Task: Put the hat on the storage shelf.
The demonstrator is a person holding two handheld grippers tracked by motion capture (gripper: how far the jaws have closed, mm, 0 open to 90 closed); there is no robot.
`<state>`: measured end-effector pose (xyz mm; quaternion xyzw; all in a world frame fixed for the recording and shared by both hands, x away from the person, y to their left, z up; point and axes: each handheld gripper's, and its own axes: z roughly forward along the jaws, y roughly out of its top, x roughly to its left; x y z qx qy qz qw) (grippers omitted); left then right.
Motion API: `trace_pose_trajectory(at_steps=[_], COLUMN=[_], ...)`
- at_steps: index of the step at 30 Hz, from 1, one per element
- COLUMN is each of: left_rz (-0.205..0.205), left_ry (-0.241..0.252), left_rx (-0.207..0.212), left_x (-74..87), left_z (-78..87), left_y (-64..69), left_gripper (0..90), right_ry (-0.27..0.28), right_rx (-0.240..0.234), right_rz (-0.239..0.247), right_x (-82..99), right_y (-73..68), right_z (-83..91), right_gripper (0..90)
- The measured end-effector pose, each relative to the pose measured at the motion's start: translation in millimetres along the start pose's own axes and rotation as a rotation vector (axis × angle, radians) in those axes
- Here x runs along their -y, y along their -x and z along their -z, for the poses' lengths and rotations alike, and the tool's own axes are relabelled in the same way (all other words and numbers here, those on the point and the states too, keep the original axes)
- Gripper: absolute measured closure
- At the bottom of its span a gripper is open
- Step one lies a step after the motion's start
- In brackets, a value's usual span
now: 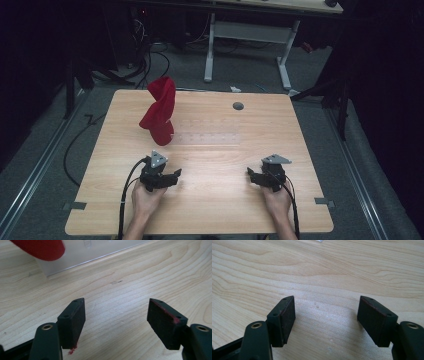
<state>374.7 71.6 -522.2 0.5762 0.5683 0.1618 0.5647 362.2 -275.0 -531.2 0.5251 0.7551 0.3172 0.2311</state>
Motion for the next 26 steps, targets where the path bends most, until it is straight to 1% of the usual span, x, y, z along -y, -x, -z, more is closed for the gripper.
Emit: trace_pose_trajectory(at_steps=[4, 8, 9, 11, 16, 18, 19, 21, 22, 23, 24, 26], left_rz=[-0.005, -0.025, -0.024, -0.041, -0.068, -0.084, -0.084, -0.070, -0.053, -0.050, -0.049, -0.052], left_ry=[-0.001, -0.007, -0.007, -0.012, -0.021, -0.035, -0.038, -0.039, -0.040, -0.022, -0.015, -0.017], left_rx=[-0.021, -0.035, -0.038, -0.053, -0.071, -0.087, -0.082, -0.077, -0.073, -0.061, -0.061, -0.061], left_x=[1.6, 4.8, 5.6, 6.9, 11.4, 15.2, 16.0, 15.6, 15.1, 16.6, 17.4, 17.5], left_z=[-4.9, -8.8, -10.1, -11.2, -15.1, -18.3, -18.7, -19.2, -19.3, -18.5, -17.3, -16.3], left_y=[-3.0, -4.2, -4.4, -5.1, -5.9, -6.1, -6.4, -7.2, -8.3, -10.1, -10.5, -11.1], left_gripper=[30.3, 30.1, 29.8, 29.2, 28.1, 27.7, 26.4, 25.4, 24.8, 23.7, 23.0, 22.6], right_ry=[0.000, 0.000, 0.000, 0.000, -0.001, -0.001, -0.001, -0.001, 0.000, 0.000, -0.001, 0.000], right_rx=[0.000, 0.000, 0.000, 0.000, -0.004, -0.005, -0.006, -0.006, -0.006, -0.006, -0.006, -0.007], right_rz=[0.000, 0.001, 0.001, 0.001, 0.006, 0.006, 0.006, 0.006, 0.006, 0.006, 0.006, 0.006], right_x=[0.0, 0.0, 0.0, 0.0, 0.0, 0.0, 0.0, 0.0, 0.0, 0.0, 0.0, 0.0], right_y=[0.0, 0.0, 0.0, 0.0, -0.4, -0.3, -0.3, -0.3, -0.4, -0.4, -0.4, -0.4], right_z=[0.0, 0.0, 0.0, 0.0, -0.1, 0.0, 0.0, 0.0, 0.0, 0.0, 0.0, 0.0], right_gripper=[31.0, 30.9, 30.9, 30.8, 30.4, 30.4, 30.4, 30.3, 30.4, 30.3, 30.3, 30.3])
